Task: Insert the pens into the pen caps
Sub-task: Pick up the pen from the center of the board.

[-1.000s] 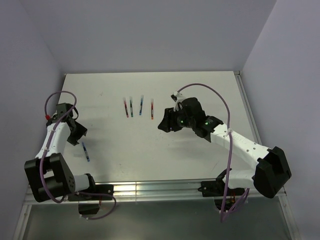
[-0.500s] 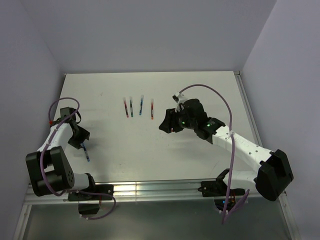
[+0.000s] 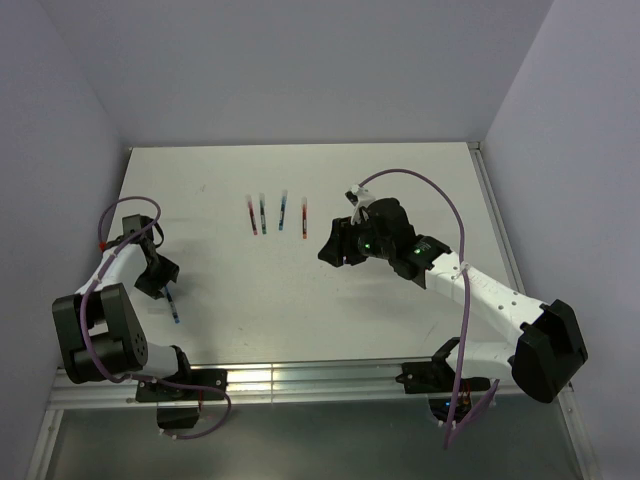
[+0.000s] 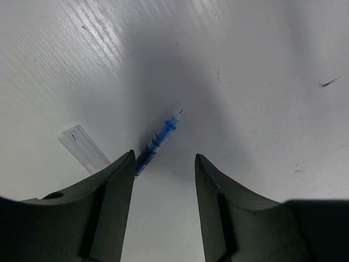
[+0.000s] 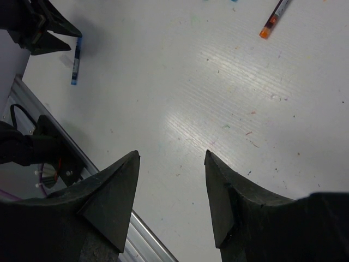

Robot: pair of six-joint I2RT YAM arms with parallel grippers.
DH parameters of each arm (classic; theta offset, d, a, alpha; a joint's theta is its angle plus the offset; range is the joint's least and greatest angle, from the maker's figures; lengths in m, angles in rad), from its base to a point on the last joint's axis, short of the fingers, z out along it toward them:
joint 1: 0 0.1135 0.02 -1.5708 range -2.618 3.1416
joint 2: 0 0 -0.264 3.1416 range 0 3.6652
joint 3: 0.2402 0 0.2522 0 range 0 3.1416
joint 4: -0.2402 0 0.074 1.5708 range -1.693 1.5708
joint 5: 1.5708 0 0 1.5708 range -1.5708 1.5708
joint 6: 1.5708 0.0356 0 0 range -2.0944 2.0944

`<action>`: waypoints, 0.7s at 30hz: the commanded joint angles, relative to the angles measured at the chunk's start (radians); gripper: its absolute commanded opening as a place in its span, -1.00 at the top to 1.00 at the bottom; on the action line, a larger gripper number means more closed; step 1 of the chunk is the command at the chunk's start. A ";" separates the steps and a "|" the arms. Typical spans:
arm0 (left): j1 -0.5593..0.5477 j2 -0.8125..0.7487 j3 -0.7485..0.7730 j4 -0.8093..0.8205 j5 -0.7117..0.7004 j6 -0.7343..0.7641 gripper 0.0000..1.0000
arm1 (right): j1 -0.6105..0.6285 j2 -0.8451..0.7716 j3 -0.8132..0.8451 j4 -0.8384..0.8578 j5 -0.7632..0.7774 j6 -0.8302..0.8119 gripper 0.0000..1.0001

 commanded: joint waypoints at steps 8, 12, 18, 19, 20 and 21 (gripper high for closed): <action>0.006 0.040 -0.002 0.031 -0.034 -0.003 -0.04 | -0.008 -0.031 -0.006 0.038 0.003 -0.020 -0.19; 0.006 0.049 -0.002 0.028 -0.040 -0.006 -0.04 | -0.008 -0.029 -0.005 0.040 0.001 -0.020 -0.19; 0.006 0.067 -0.003 0.031 -0.042 -0.008 -0.01 | -0.009 -0.025 -0.005 0.038 0.004 -0.020 -0.19; 0.004 0.069 -0.008 0.036 -0.039 -0.006 0.01 | -0.008 -0.026 -0.005 0.038 0.006 -0.022 -0.19; 0.004 0.072 -0.005 0.034 -0.040 -0.008 0.01 | -0.008 -0.026 -0.005 0.038 0.006 -0.022 -0.19; 0.004 0.073 -0.006 0.034 -0.040 -0.008 0.01 | -0.008 -0.025 -0.003 0.038 0.006 -0.020 -0.19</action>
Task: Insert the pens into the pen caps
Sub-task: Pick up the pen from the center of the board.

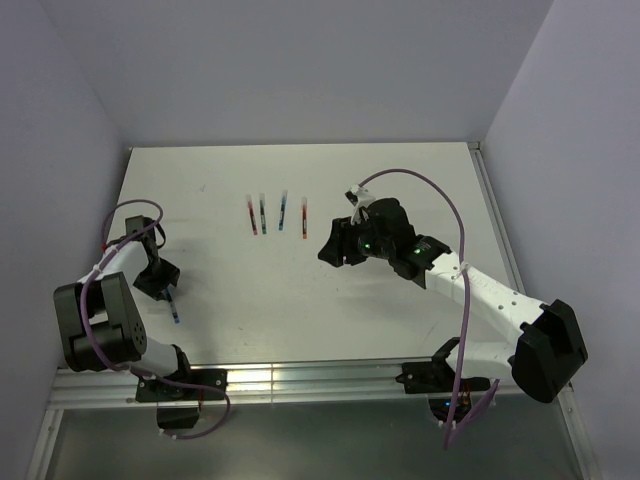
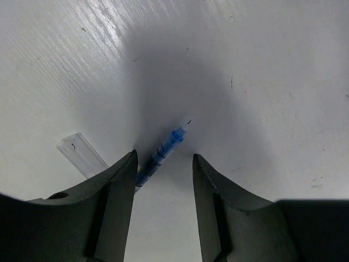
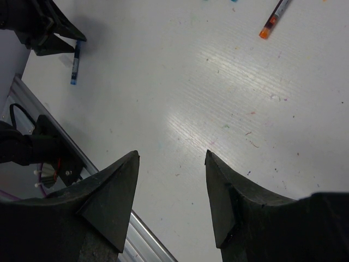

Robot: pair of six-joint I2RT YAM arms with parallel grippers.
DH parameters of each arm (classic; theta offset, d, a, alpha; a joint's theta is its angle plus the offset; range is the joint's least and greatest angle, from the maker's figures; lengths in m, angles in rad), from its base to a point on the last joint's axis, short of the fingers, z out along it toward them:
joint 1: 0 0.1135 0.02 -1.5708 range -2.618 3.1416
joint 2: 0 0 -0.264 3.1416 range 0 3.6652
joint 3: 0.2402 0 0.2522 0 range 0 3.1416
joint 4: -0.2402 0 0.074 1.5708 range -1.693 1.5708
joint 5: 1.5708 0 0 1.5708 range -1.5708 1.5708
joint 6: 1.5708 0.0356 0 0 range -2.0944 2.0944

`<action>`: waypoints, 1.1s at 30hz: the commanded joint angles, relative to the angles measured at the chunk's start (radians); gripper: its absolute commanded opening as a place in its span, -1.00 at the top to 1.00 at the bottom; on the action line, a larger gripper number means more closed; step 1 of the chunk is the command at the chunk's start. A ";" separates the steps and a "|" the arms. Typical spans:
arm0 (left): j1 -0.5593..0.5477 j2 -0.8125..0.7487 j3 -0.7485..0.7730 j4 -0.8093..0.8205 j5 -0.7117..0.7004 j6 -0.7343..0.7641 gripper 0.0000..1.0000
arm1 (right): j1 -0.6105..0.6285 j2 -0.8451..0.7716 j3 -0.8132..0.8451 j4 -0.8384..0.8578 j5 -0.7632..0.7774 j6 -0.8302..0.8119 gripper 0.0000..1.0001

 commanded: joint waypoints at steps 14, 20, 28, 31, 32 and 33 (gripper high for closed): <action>0.004 0.040 -0.002 0.031 -0.016 -0.011 0.37 | -0.006 -0.025 -0.003 0.038 0.004 -0.018 -0.19; -0.005 0.067 -0.011 0.058 0.006 -0.006 0.75 | -0.008 -0.017 0.006 0.031 0.007 -0.024 -0.20; -0.063 0.080 0.006 0.129 0.078 0.038 0.99 | -0.019 0.004 0.023 0.055 -0.089 -0.031 -0.20; -0.147 0.038 0.059 0.135 0.108 0.047 0.99 | -0.019 0.012 0.035 0.089 -0.186 -0.020 -0.20; -0.173 0.022 0.093 0.135 0.125 0.047 0.99 | -0.019 0.017 0.041 0.107 -0.207 -0.012 -0.20; -0.224 0.008 0.111 0.138 0.136 0.044 0.99 | -0.019 0.029 0.059 0.113 -0.245 -0.006 -0.21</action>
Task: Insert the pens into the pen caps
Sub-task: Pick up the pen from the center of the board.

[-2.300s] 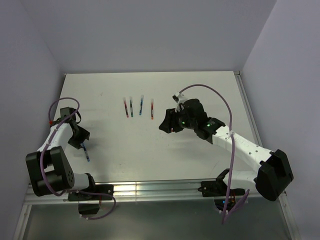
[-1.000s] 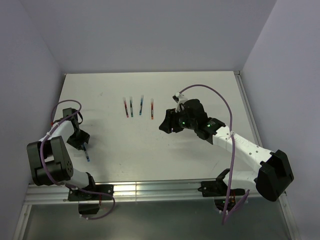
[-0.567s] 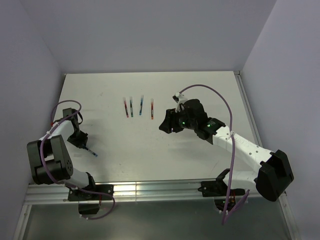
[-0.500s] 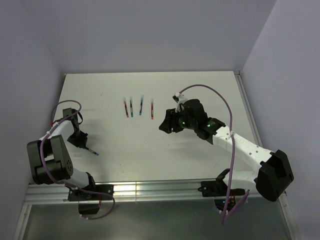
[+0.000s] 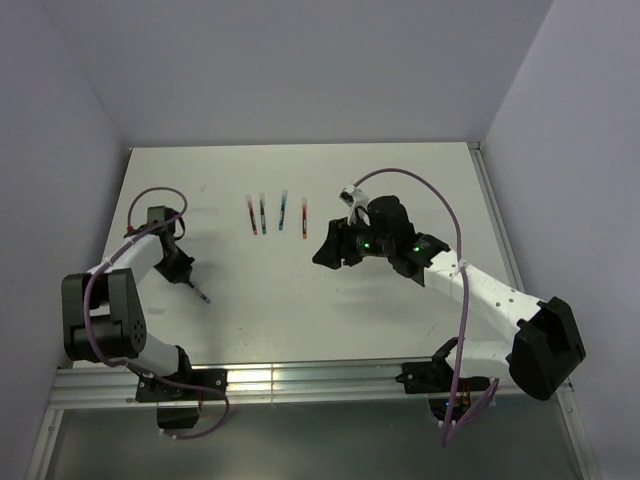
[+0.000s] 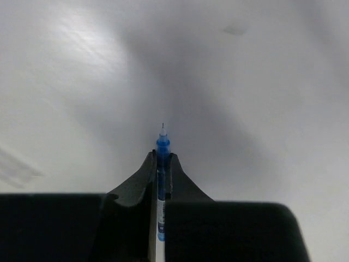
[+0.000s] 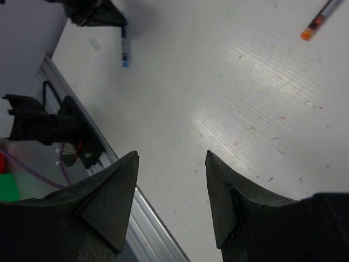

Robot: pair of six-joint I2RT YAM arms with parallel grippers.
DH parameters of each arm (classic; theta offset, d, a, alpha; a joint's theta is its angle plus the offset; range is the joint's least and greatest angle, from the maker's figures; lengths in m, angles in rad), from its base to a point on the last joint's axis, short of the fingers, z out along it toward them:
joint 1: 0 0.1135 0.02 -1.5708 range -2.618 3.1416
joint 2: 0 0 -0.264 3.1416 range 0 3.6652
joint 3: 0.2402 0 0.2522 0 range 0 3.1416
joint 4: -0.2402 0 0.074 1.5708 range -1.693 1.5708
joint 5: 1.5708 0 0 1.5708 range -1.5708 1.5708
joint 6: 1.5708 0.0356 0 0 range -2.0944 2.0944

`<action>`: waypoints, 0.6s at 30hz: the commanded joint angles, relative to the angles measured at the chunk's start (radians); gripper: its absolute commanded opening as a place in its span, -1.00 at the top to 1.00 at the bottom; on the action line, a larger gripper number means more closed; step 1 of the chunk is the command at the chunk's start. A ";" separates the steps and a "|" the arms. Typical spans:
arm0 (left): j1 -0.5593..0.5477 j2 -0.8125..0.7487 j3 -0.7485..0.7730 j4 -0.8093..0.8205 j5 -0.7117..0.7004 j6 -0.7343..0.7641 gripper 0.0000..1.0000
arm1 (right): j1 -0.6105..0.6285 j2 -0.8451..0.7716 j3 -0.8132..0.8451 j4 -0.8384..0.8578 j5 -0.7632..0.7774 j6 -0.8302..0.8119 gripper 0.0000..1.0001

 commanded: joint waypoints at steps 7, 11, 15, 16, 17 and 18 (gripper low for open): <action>-0.316 -0.120 0.236 0.123 0.162 -0.065 0.99 | -0.003 0.117 0.137 0.190 -0.223 0.104 -0.20; -0.414 -0.146 0.309 0.158 0.186 -0.092 0.99 | -0.001 0.187 0.187 0.205 -0.208 0.126 -0.18; -0.475 -0.157 0.349 0.191 0.229 -0.112 0.99 | 0.006 0.227 0.229 0.219 -0.179 0.147 -0.18; -0.489 -0.160 0.360 0.197 0.235 -0.124 0.99 | 0.006 0.235 0.244 0.213 -0.147 0.149 -0.18; -0.498 -0.163 0.365 0.200 0.238 -0.128 0.99 | 0.008 0.240 0.252 0.210 -0.135 0.147 -0.18; -0.508 -0.166 0.366 0.204 0.242 -0.133 0.99 | 0.008 0.249 0.262 0.204 -0.125 0.140 -0.18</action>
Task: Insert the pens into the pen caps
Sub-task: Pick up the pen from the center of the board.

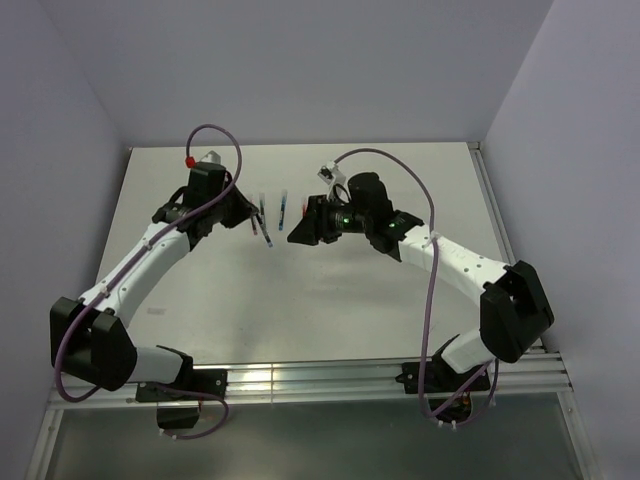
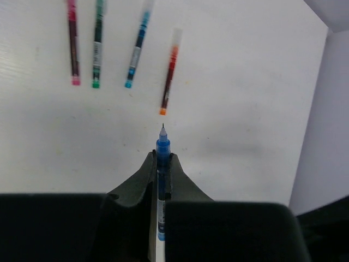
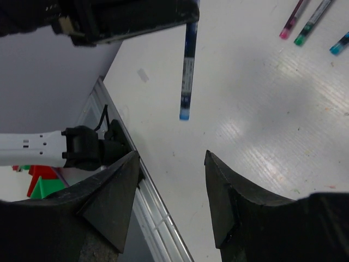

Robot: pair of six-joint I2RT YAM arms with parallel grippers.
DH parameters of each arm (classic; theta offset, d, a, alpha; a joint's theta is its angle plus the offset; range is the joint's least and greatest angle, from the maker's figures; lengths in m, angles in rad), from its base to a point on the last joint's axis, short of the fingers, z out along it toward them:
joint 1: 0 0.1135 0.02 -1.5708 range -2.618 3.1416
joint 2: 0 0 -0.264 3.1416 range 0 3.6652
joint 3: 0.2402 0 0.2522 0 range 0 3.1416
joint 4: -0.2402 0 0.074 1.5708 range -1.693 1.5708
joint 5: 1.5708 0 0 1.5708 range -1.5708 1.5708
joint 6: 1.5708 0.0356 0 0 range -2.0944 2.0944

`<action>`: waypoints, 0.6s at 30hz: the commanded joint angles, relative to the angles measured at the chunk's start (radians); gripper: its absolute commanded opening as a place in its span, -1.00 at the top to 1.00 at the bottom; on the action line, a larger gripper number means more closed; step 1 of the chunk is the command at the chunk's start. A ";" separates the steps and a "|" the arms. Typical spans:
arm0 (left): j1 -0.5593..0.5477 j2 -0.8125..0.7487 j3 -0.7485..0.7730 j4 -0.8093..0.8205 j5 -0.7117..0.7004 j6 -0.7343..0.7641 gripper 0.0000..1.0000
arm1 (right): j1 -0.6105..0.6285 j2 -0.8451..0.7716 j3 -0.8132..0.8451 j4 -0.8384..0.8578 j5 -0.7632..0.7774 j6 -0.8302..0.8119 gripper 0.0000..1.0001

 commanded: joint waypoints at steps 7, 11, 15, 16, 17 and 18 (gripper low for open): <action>-0.064 -0.039 0.048 0.111 0.086 -0.075 0.99 | 0.007 0.064 0.155 0.003 0.067 -0.010 -0.18; -0.075 -0.034 0.065 0.132 0.095 -0.084 0.99 | 0.008 0.089 0.184 -0.027 0.071 -0.015 -0.18; -0.087 -0.019 0.083 0.144 0.101 -0.089 0.99 | 0.008 0.095 0.191 -0.047 0.091 -0.025 -0.18; -0.090 -0.016 0.086 0.147 0.101 -0.092 0.99 | 0.008 0.096 0.191 -0.051 0.094 -0.027 -0.18; -0.096 -0.014 0.088 0.152 0.100 -0.093 0.99 | 0.008 0.100 0.192 -0.054 0.093 -0.028 -0.18; -0.099 -0.011 0.089 0.157 0.101 -0.095 0.99 | 0.008 0.101 0.192 -0.054 0.090 -0.028 -0.18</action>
